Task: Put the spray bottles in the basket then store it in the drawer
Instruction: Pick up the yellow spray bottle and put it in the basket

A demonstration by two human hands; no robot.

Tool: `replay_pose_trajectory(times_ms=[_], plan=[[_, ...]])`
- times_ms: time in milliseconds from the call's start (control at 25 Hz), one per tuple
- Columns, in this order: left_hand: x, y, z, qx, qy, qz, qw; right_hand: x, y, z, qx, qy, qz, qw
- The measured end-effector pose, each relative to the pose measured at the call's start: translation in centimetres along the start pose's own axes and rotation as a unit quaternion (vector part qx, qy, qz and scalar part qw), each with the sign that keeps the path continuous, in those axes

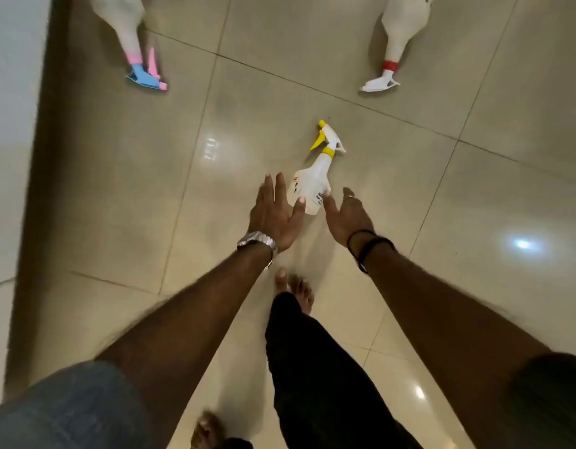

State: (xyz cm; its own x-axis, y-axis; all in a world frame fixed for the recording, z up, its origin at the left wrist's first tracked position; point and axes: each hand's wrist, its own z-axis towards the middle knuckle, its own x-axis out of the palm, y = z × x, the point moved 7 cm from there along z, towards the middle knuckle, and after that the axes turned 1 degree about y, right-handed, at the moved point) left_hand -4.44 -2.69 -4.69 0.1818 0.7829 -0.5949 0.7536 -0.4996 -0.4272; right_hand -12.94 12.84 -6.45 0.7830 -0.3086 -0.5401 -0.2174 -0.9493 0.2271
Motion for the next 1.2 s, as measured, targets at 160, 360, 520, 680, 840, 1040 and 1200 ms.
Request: replay_pose_trajectory(times_ms=[160,360,520,680,840,1040,1200], plan=[[2.8,-0.7,4.9,-0.05,0.085,-0.072,0.992,4.5,0.4,4.2,0.111,0.102,0.301,0.942],[1.2,-1.1,1.7,-0.047,0.101,-0.049,0.993,5.0,1.4,1.3,0.076,0.096,0.323,0.939],[-5.0,-2.6,-4.0,-0.032,0.076,-0.073,0.994,1.8,4.8,-5.6,0.037,0.092,0.314,0.944],[-14.3,-5.5,-10.2,0.014,-0.009,-0.088,0.996,-3.5,11.7,-13.7,-0.015,0.07,0.351,0.934],[-24.1,-7.7,-16.9,0.051,-0.125,-0.107,0.985,-8.7,19.7,-21.7,-0.103,0.037,0.357,0.928],[-33.1,-6.5,-23.3,0.058,-0.223,-0.141,0.963,-10.5,28.0,-30.4,-0.208,0.015,0.332,0.92],[-38.7,-0.4,-28.8,0.032,-0.298,-0.184,0.936,-7.3,34.2,-37.2,-0.298,0.039,0.277,0.913]])
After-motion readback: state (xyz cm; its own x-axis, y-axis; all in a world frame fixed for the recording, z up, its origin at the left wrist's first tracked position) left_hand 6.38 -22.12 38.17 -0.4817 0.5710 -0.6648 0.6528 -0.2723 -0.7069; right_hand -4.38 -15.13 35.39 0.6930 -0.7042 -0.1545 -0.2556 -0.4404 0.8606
